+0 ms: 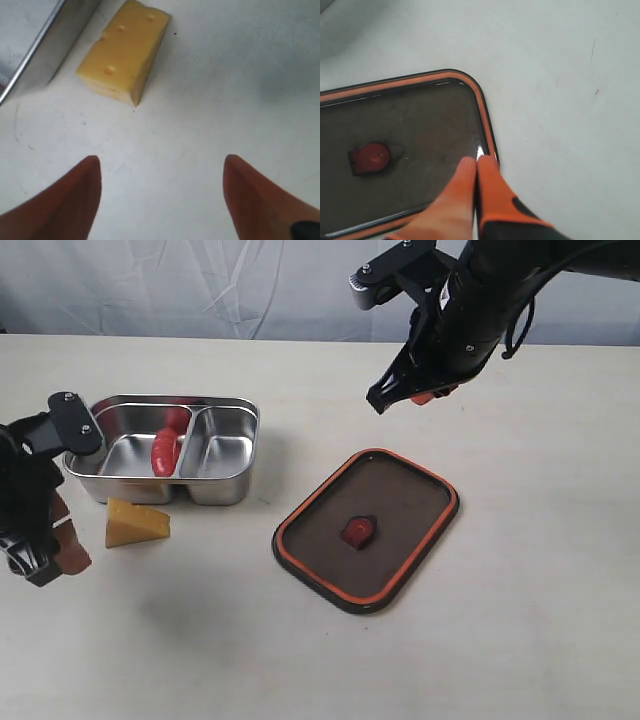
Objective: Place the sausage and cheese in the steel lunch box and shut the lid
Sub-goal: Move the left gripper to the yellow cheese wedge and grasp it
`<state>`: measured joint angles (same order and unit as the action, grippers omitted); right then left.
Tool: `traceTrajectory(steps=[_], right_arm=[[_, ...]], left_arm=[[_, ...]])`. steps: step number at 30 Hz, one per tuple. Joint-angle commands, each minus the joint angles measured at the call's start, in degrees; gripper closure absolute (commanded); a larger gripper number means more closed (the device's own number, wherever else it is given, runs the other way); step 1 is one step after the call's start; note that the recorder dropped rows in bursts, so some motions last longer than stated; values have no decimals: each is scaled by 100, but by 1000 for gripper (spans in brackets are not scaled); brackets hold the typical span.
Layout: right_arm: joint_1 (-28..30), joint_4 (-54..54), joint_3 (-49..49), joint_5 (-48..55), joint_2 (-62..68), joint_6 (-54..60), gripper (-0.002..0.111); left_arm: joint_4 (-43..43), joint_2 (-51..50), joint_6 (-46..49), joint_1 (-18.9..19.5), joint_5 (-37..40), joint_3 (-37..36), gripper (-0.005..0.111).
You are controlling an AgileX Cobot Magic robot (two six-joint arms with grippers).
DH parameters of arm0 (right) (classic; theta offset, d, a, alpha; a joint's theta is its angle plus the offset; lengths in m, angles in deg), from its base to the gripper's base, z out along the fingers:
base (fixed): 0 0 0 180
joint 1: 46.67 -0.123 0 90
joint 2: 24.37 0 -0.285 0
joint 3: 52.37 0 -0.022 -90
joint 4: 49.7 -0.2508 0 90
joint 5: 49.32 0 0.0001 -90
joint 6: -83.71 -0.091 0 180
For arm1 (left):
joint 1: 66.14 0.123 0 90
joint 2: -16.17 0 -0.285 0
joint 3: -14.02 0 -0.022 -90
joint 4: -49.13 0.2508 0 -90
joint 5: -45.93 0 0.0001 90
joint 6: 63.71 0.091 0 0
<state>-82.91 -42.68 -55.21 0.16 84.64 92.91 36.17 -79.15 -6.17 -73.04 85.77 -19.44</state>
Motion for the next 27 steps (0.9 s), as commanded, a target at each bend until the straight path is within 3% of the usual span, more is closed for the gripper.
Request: traceTrajectory(steps=[1, 5, 22, 27], right_arm=[[30, 60, 3, -128, -45, 3, 109], [30, 60, 3, -166, -45, 3, 109], [30, 46, 3, -132, -45, 3, 109], [30, 46, 3, -154, -45, 3, 109]], left_arm=[[-23, -104, 57, -7, -529, -216, 36], [-237, -129, 98, -7, -1239, -293, 36], [-1060, -1052, 196, -7, -1815, -293, 36], [-2323, -1157, 1548, -7, -1827, -293, 36]])
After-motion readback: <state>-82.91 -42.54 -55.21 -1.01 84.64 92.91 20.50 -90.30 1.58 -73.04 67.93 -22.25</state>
